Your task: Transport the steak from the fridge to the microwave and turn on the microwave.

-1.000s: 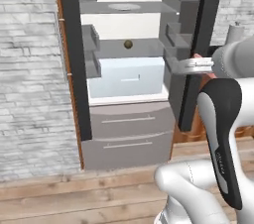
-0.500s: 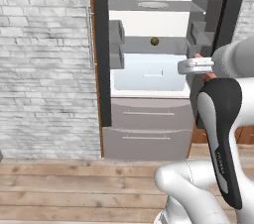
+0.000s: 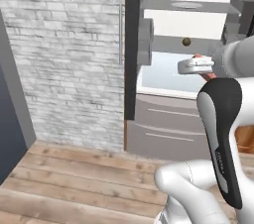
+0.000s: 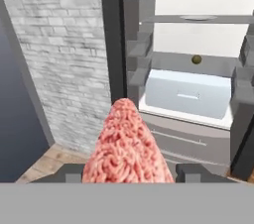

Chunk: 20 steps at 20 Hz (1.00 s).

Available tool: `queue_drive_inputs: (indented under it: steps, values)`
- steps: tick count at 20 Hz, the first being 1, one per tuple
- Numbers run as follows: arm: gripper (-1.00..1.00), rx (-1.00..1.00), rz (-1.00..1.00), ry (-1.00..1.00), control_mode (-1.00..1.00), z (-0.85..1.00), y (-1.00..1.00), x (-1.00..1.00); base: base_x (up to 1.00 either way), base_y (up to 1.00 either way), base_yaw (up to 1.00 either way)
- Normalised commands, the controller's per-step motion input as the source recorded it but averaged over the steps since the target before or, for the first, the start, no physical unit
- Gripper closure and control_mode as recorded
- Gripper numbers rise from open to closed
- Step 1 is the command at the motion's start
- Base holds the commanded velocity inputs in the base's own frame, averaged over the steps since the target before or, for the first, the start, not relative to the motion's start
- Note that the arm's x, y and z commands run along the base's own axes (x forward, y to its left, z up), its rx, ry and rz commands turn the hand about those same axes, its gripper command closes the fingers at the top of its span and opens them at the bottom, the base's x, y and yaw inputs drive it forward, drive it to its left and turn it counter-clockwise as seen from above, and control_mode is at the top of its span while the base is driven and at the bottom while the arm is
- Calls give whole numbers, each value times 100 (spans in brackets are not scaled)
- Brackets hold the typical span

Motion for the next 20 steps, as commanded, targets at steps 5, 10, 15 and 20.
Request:
queue_drive_inputs:
  steps: [5, 10, 15, 20]
  values:
    - [100, 0, 0, 0, 100, 0, 0, 0, -35, 2, 37]
    - [100, 0, 0, 0, 100, 0, 0, 0, -37, 5, 36]
    - [100, 0, 0, 0, 100, 0, 0, 0, -42, 11, 36]
    - [100, 0, 0, 0, 100, 0, 0, 0, -42, 11, 36]
